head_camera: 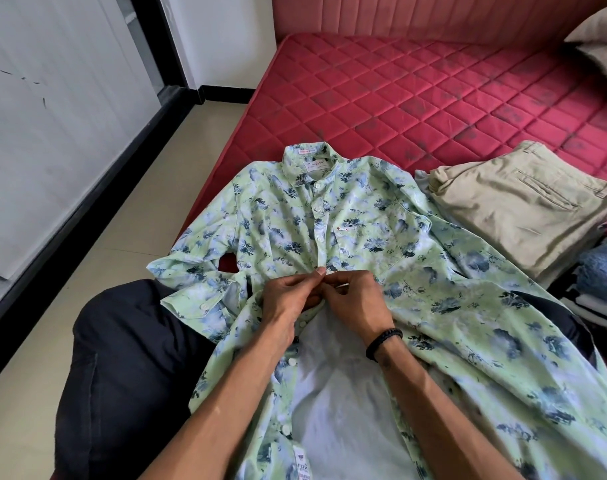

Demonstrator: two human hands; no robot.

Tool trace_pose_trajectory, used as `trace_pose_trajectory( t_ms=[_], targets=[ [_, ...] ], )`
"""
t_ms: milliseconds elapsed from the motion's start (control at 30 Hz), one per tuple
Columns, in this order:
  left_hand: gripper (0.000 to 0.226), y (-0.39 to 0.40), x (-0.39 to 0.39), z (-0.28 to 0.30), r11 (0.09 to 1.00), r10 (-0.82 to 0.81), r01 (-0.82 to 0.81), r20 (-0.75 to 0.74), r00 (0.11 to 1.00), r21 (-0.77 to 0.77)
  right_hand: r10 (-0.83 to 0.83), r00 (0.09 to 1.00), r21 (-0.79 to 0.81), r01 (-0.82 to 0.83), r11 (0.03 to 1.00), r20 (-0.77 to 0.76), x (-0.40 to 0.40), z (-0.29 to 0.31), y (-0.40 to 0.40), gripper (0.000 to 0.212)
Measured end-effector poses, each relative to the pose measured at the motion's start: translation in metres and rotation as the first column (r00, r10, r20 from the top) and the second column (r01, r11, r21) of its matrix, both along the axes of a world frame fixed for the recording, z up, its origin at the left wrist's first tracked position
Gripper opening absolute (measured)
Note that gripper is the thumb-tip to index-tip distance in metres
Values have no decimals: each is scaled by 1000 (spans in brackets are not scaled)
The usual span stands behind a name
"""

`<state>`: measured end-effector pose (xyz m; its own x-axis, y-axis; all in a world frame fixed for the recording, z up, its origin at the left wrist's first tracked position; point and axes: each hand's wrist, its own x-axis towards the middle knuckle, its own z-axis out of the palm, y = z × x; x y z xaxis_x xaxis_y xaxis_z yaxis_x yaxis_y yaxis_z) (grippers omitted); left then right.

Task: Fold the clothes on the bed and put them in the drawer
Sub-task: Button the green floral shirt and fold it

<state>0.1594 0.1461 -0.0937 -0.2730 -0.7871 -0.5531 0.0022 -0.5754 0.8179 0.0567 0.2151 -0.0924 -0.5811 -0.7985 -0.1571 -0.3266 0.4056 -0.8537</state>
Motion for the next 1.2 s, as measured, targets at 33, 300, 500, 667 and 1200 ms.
trace_pose_trajectory(
  t_ms=[33, 300, 500, 667, 1200],
  targets=[
    [11, -1, 0, -1, 1000, 4, -5, 13, 1000, 11, 11, 1000, 18, -11, 1000, 11, -2, 0, 0, 17],
    [10, -5, -4, -17, 977, -36, 71, 174, 984, -199, -79, 990, 27, 76, 997, 121, -9, -6, 0, 8],
    [21, -5, -4, -22, 943, -54, 111, 184, 981, -314, -105, 989, -3, 106, 994, 100, -7, -7, -1, 5],
    [23, -6, -7, -21, 957, -33, 66, 118, 992, -283, -132, 990, -16, 133, 991, 48, -6, -5, -4, 9],
    [26, -14, -2, -4, 985, 86, -72, -85, 993, 154, -195, 897, 25, 202, 979, 396, -6, 8, -7, 7]
  ],
)
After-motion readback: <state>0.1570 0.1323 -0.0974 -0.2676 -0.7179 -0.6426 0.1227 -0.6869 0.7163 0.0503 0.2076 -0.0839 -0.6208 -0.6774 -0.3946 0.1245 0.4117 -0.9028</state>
